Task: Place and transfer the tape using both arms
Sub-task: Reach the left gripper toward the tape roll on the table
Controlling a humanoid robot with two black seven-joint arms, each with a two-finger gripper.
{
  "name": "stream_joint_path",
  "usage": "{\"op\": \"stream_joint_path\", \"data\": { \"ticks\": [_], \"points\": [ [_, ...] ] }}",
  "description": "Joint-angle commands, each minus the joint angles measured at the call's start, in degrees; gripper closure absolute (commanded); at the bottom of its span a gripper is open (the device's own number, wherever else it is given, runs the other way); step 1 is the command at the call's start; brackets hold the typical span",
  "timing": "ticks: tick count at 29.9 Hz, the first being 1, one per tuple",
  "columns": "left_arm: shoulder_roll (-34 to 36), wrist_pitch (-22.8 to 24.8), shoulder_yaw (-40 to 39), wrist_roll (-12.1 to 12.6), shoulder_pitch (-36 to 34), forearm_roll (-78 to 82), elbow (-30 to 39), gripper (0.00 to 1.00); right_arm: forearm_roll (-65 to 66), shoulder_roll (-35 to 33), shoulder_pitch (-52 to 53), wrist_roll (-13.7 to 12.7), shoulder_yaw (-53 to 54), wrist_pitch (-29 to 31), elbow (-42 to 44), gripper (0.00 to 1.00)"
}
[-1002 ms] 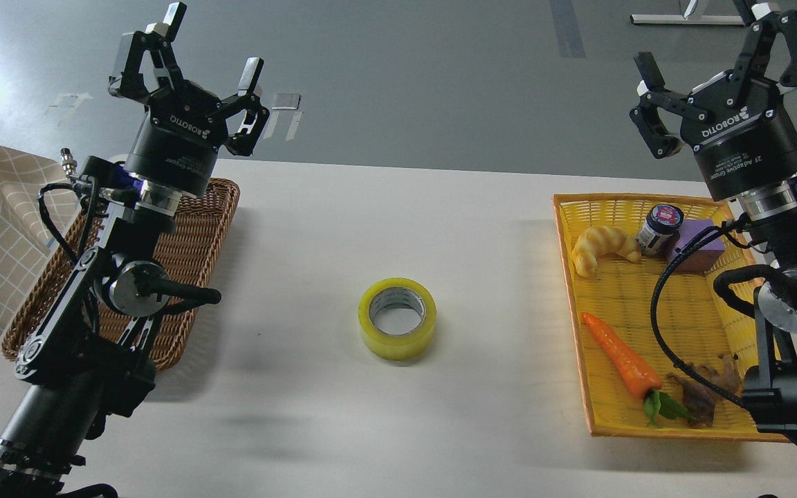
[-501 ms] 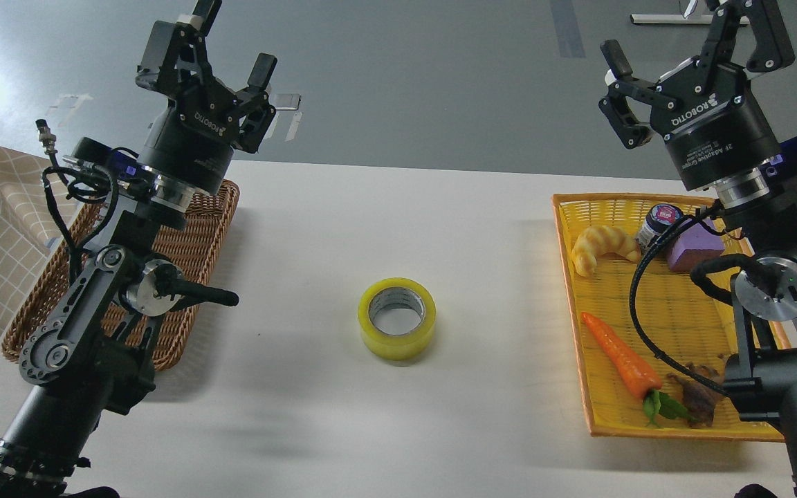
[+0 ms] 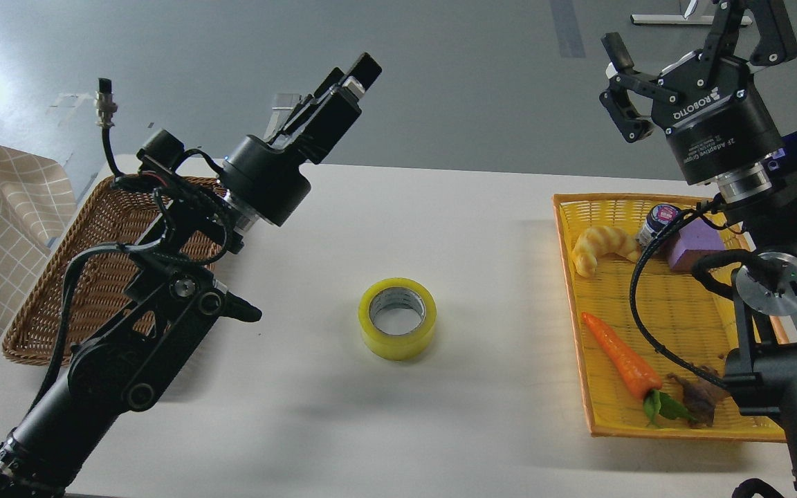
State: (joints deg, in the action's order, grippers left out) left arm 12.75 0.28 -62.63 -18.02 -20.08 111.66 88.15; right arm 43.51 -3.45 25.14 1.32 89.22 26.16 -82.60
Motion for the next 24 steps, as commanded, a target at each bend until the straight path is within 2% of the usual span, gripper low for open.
{"op": "stream_joint_path", "data": {
  "ticks": [1, 5, 10, 17, 20, 24],
  "points": [
    [1.14, 0.07, 2.85, 1.75, 1.80, 6.54, -0.43, 0.02, -0.09, -0.25, 0.44, 0.00, 0.08, 0.38, 0.07, 0.00],
    [2.98, 0.15, 6.81, 5.79, 2.24, 9.10, -1.57, 0.02, -0.09, -0.25, 0.35, 0.00, 0.08, 0.56, -0.36, 0.00],
    [5.71, -0.02, 10.24, 5.71, 2.33, 13.34, -3.77, 0.02, -0.09, 0.11, 0.35, 0.17, 0.17, 0.56, -1.68, 0.00],
    [7.20, 0.07, 11.03, 6.15, 1.98, 13.34, -5.18, 0.02, -0.09, 0.11, 0.44, 0.26, 0.25, 0.56, -2.65, 0.00],
    [9.22, 0.07, 15.51, 6.24, 2.07, 13.34, -5.35, 0.02, -0.09, 0.11, 0.61, 0.26, 0.25, 0.56, -2.65, 0.00],
    [8.71, 0.07, 16.66, 7.29, 2.42, 13.34, -8.33, 0.02, -0.09, 0.19, 1.84, 0.26, 0.43, 0.30, -2.56, 0.00]
  ]
}}
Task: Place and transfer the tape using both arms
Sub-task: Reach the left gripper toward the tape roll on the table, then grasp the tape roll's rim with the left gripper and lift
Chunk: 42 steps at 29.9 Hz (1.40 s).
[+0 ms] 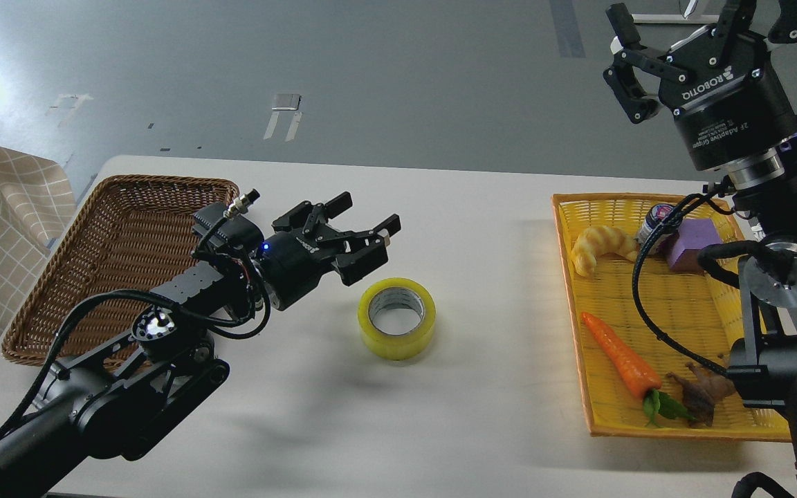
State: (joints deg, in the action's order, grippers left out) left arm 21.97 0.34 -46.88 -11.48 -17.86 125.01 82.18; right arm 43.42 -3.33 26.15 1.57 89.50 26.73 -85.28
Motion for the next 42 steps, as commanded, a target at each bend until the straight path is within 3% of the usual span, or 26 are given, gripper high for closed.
{"op": "stream_joint_path", "data": {
  "ticks": [1, 6, 10, 42],
  "points": [
    [-0.79, 0.01, 1.17, 1.36, 0.28, -0.01, -3.42, 0.02, 0.09, 0.08, 1.27, 0.01, 0.14, -0.45, 0.11, 0.00],
    [-3.24, -0.07, 1.17, 3.21, 0.63, -0.01, -7.63, 0.02, 0.00, 0.17, 2.41, 0.01, 0.14, -0.62, 0.11, 0.00],
    [-5.27, -0.16, 1.08, 3.30, 0.28, -0.01, -10.81, 0.02, 0.09, 0.17, 2.59, 0.01, 0.41, -0.80, 0.29, 0.00],
    [-7.73, -0.78, 5.39, 3.30, 0.63, -0.01, -13.10, 0.02, 0.09, -0.36, 2.51, 0.01, 1.29, -0.80, 0.99, 0.00]
  ]
}}
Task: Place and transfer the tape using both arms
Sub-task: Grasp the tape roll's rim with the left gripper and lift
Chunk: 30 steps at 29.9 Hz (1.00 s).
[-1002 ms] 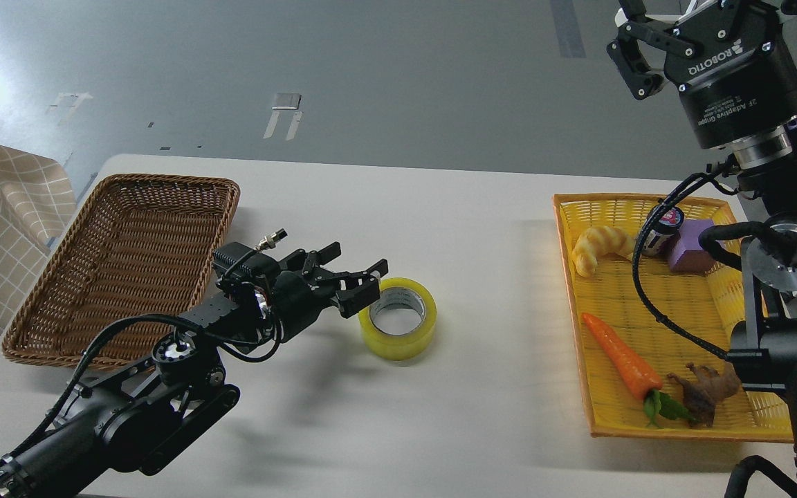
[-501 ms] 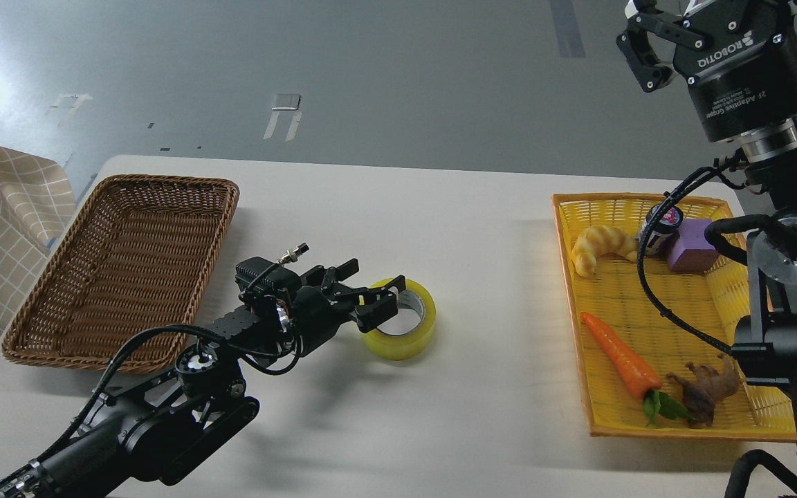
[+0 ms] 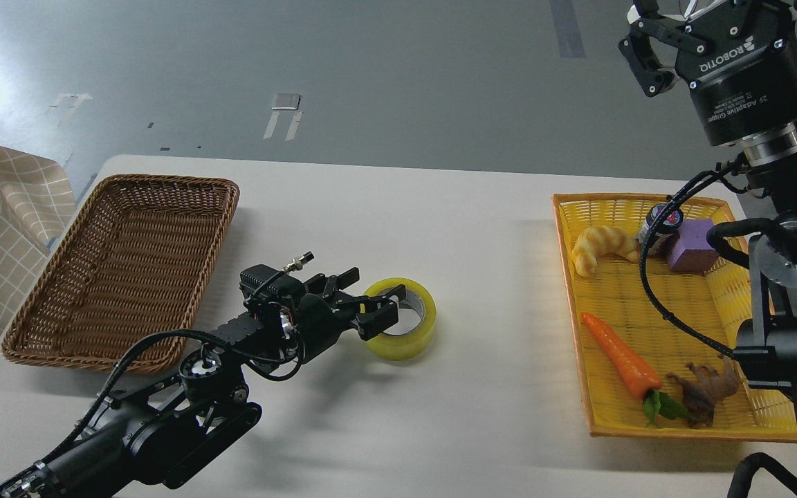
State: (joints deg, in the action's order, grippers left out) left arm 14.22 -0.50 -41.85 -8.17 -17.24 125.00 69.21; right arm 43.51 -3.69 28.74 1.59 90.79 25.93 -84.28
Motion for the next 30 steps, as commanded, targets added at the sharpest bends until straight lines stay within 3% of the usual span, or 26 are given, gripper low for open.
{"op": "stream_joint_path", "data": {
  "ticks": [1, 12, 30],
  "points": [
    [-0.07, 0.06, 0.37, 0.00, -0.08, 0.00, -0.56, 0.02, 0.00, 0.00, -0.09, 0.00, 0.00, 0.00, 0.00, 0.00],
    [-2.09, -1.44, -1.13, 0.09, -0.60, 0.00, -0.92, 0.02, 0.00, -0.17, -0.18, 0.00, 0.00, 0.00, 0.08, 0.00],
    [0.37, -1.26, 5.19, 0.00, -4.03, 0.00, -4.60, 0.02, 0.00, -0.26, -0.44, 0.00, 0.09, 0.00, 0.52, 0.00]
  ]
}}
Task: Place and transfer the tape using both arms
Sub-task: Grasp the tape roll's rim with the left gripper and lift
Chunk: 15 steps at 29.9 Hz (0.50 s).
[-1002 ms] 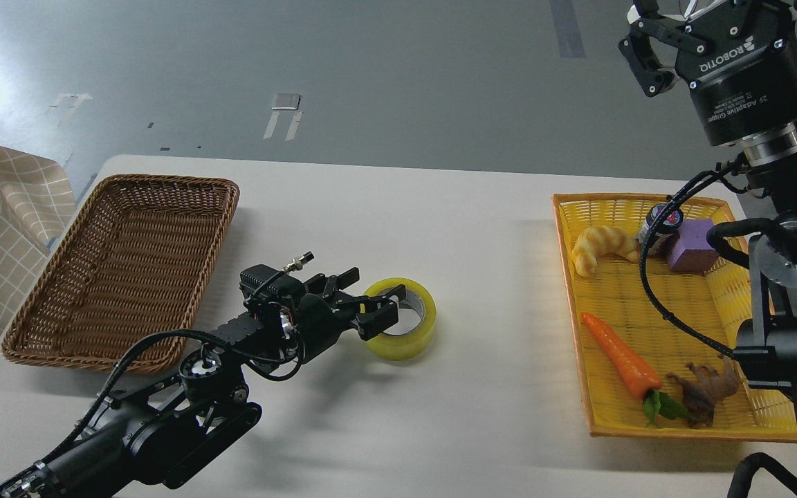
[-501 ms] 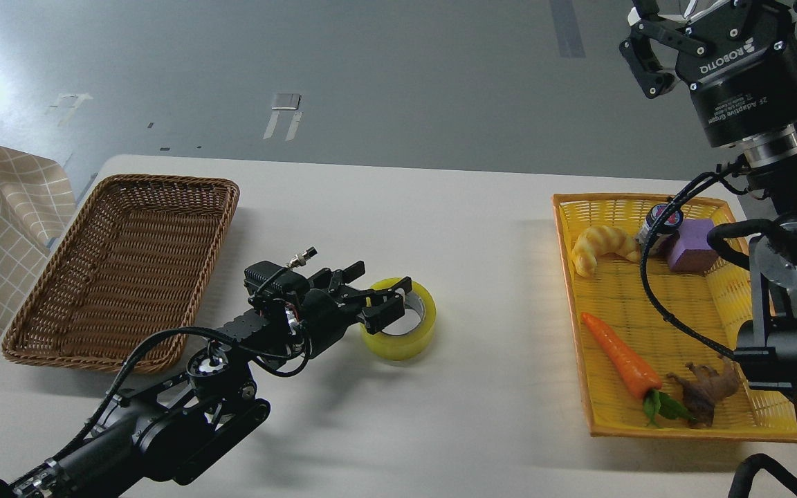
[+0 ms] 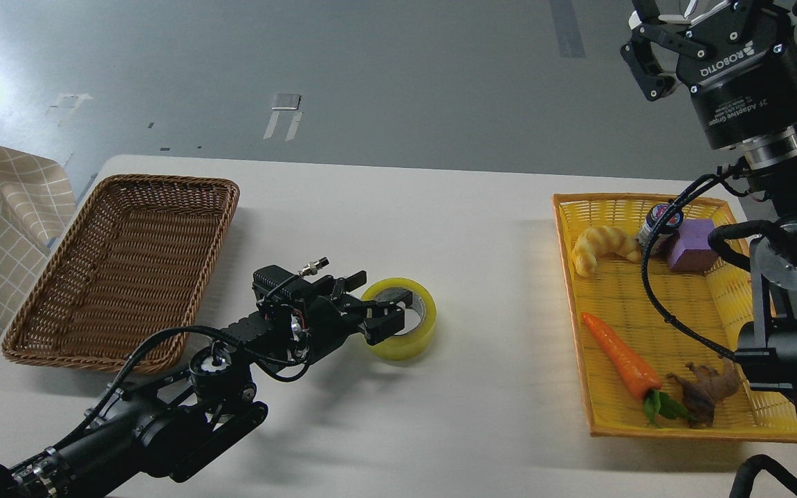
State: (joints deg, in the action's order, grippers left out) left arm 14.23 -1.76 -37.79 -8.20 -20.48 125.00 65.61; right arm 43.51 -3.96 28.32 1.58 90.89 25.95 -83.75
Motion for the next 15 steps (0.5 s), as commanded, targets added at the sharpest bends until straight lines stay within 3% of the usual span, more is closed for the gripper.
{"op": "stream_joint_path", "data": {
  "ticks": [1, 10, 11, 14, 15],
  "points": [
    [0.36, -0.09, 1.49, 0.03, -1.05, 0.00, -1.45, 0.02, 0.00, 0.00, -0.02, 0.00, -0.01, -0.03, 0.00, 0.00],
    [1.06, -0.09, 4.39, 0.03, -1.93, 0.00, -2.06, 0.03, 0.00, -0.35, -0.10, 0.00, 0.34, -0.03, 0.26, 0.00],
    [1.15, -0.09, 4.74, 0.03, -2.10, 0.00, -2.06, 0.07, 0.00, -0.35, -0.02, 0.00, 0.34, -0.03, 0.26, 0.00],
    [1.33, 0.00, 4.83, -0.06, -2.11, 0.00, -2.24, 0.35, 0.00, -0.35, -0.10, 0.00, 0.34, -0.03, 0.35, 0.00],
    [1.33, 0.00, 4.83, -0.06, -2.10, 0.00, -2.41, 0.39, 0.00, -0.35, -0.10, 0.00, 0.34, -0.03, 0.35, 0.00]
  ]
}}
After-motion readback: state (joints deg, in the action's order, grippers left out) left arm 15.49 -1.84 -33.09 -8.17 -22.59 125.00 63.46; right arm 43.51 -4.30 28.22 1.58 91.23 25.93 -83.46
